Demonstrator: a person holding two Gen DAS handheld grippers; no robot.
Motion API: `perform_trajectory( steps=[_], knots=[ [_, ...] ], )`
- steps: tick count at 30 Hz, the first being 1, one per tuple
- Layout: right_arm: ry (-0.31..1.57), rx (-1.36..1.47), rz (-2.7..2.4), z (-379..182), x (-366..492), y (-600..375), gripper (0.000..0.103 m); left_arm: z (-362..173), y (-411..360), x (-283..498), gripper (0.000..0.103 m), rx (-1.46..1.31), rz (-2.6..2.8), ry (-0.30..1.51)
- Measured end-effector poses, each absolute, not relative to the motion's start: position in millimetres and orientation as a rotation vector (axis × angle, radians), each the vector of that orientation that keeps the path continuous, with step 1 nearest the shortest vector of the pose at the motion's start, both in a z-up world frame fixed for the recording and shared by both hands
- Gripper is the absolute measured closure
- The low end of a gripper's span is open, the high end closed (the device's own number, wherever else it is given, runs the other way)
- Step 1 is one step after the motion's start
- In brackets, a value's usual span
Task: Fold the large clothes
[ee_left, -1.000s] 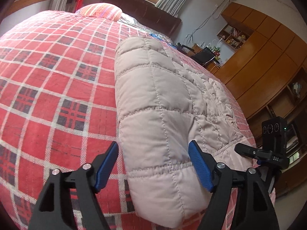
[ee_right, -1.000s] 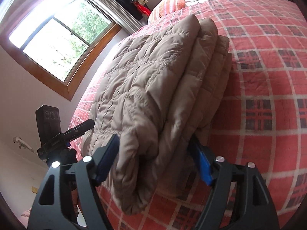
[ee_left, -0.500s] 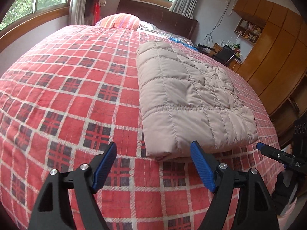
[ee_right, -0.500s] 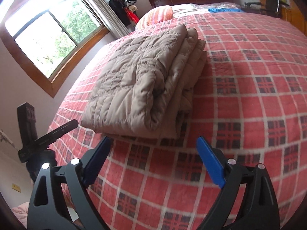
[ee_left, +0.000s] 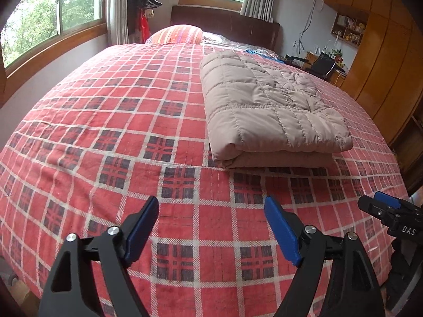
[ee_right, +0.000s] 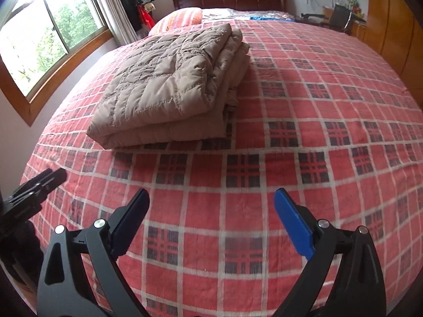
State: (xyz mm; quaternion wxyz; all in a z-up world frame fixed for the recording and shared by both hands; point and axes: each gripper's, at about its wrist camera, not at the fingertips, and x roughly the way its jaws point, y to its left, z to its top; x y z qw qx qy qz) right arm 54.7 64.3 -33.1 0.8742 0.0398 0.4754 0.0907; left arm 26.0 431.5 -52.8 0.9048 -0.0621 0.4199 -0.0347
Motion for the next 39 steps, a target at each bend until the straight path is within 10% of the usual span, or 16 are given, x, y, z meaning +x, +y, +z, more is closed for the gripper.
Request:
perform_trajectory(
  steps=[39],
  knots=[
    [0.862,0.011,0.115,15,-8,73,0.008,-5,421,-43,0.021,-0.043,-0.027,0.750]
  ],
)
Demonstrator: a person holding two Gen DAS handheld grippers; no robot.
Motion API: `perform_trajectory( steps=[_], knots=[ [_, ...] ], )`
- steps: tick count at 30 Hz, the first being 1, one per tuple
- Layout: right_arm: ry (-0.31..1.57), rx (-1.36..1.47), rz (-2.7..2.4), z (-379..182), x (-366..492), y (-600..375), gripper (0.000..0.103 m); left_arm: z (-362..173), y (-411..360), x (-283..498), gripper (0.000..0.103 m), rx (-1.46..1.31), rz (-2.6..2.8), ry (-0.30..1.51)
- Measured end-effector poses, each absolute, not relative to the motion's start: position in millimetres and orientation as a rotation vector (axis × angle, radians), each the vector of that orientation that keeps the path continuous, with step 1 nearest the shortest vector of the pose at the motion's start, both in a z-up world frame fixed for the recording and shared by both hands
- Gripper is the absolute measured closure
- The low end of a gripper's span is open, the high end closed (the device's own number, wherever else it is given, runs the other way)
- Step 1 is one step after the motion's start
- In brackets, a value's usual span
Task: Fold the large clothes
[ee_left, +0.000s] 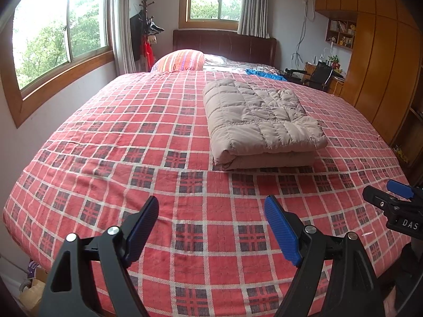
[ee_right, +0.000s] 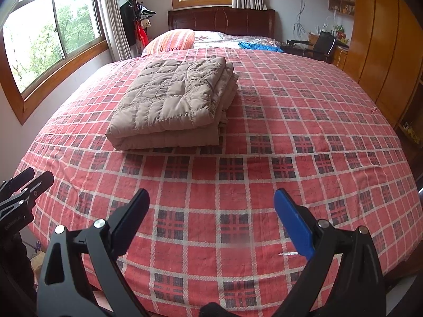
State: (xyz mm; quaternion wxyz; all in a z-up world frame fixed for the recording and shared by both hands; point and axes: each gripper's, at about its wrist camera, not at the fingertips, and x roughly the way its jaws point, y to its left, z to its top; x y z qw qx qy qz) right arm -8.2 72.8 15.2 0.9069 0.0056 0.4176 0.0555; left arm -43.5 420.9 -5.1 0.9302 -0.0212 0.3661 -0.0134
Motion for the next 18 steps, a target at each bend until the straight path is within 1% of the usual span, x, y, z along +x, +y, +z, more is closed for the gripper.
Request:
perform_trajectory(
  steps=[18],
  knots=[
    [0.864,0.011,0.126,14.4,-5.3,72.1,0.008,-5.0,420.3,-43.4,0.021,-0.039,-0.026,0.750]
  ],
)
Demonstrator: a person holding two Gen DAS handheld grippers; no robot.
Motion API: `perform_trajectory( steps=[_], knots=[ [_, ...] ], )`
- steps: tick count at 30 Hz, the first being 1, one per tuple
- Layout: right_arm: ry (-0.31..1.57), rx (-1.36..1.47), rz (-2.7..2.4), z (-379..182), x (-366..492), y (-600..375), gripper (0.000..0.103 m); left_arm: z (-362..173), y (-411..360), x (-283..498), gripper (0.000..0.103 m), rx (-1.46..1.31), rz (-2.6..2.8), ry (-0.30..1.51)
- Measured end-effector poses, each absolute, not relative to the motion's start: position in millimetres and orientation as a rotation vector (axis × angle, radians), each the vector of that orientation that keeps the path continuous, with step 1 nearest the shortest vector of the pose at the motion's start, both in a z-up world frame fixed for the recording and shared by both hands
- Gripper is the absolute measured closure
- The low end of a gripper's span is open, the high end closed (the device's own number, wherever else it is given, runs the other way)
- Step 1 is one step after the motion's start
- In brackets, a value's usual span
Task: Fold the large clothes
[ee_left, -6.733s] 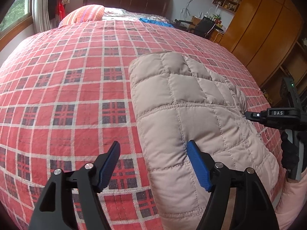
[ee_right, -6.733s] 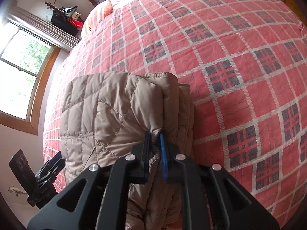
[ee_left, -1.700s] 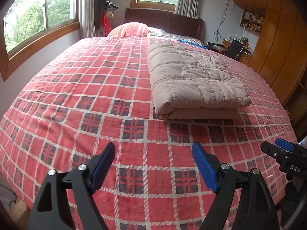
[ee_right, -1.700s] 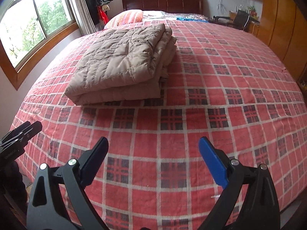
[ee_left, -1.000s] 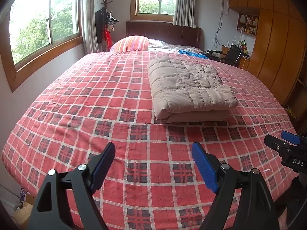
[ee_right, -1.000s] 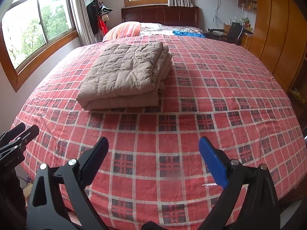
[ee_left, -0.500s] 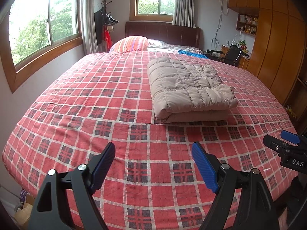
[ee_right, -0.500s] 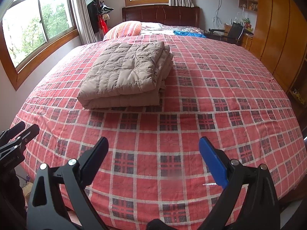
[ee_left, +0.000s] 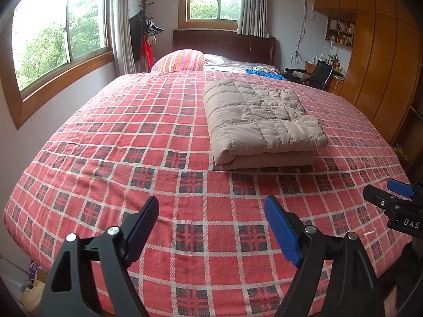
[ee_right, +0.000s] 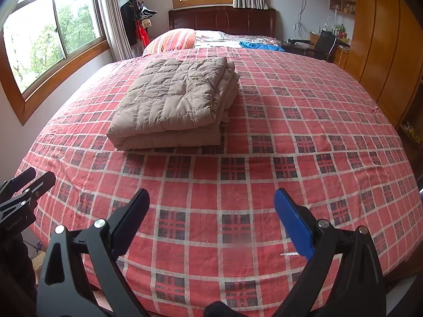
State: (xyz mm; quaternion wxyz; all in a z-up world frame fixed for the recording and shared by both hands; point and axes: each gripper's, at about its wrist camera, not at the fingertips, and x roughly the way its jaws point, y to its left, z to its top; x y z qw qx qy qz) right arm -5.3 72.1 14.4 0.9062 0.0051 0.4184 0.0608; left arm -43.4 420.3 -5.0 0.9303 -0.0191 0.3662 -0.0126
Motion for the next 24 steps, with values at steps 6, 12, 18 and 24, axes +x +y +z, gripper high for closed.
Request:
perform_trajectory(
  steps=[6,12,18,24],
  knots=[
    [0.865,0.010,0.126,14.3,-5.3,72.7,0.008,-6.0,421.3,-42.1,0.021,-0.039,-0.025,0.750],
    [0.864,0.011,0.126,14.3,-5.6,73.6,0.008,-6.4,421.5,-41.8,0.021,-0.038,-0.027,0.751],
    [0.866,0.012,0.129,13.9,-5.2,73.7,0.008,-7.2,422.0,-41.7,0.021,-0.037,-0.026,0.751],
    [0.865,0.007,0.138,13.0,-4.0,74.0,0.008,-7.6,422.7,-41.5,0.021,-0.038,-0.026,0.752]
  ],
)
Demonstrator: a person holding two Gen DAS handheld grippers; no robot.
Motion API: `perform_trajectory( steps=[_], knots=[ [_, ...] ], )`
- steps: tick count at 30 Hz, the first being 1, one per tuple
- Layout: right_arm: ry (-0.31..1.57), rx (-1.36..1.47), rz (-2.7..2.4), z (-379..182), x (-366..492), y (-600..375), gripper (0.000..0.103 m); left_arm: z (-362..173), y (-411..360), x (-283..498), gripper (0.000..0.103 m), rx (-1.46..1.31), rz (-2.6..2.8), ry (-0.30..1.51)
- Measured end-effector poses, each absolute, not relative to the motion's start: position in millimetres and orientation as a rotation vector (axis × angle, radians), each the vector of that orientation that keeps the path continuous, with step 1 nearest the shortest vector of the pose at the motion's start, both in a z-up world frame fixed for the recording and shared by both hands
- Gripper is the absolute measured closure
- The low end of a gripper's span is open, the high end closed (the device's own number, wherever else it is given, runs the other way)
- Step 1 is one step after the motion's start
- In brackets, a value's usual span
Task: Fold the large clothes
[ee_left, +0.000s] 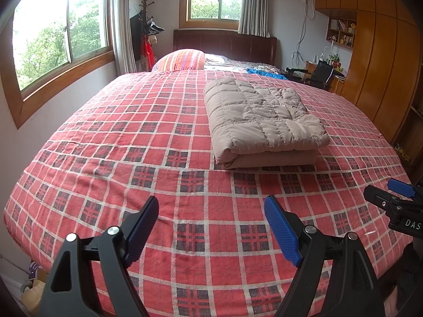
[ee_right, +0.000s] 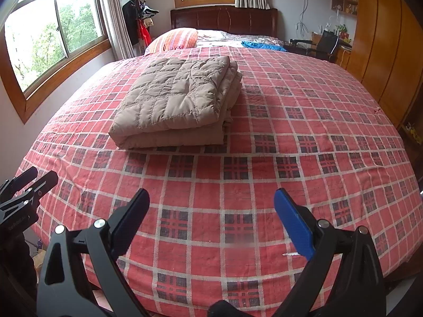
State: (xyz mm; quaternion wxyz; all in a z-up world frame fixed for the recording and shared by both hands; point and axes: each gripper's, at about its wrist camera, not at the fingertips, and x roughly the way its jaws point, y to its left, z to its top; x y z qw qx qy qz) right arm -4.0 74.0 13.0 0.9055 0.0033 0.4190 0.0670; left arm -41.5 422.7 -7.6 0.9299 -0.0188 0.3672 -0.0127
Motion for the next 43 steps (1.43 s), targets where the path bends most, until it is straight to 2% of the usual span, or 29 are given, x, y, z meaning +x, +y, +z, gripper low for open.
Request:
perform_trajectory(
  steps=[43],
  knots=[
    [0.869,0.019,0.157,12.9,-0.9,72.2,0.008,-10.2,423.2,-40.0,0.021,-0.033,-0.028,0.753]
  ],
)
